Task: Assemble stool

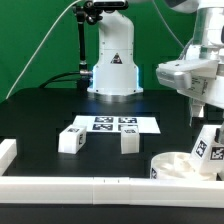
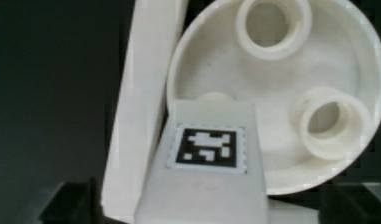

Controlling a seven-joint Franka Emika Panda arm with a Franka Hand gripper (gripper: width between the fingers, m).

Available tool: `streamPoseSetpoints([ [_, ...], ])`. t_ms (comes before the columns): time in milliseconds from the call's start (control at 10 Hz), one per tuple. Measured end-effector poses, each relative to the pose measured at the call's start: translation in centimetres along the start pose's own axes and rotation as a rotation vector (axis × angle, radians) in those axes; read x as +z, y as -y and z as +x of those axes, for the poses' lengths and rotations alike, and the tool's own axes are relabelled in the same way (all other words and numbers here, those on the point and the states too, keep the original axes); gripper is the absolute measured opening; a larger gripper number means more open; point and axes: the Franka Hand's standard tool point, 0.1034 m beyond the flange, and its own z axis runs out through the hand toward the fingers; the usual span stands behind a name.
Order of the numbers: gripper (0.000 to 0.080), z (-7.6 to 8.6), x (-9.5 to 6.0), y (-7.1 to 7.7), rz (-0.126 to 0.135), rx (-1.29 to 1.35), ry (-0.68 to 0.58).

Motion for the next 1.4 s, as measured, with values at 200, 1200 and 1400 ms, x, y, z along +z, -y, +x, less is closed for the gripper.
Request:
streamPoseSetpoints([
  [200,0.0346,-0.1,0.0,0.0,0.001,0.001,0.000],
  [1200,0.0337,-2.4,0.4,0.0,0.038,0.678,-0.058],
  [1400,0.0337,-2.8,0.4,0.4,0.011,0.887,-0.097],
])
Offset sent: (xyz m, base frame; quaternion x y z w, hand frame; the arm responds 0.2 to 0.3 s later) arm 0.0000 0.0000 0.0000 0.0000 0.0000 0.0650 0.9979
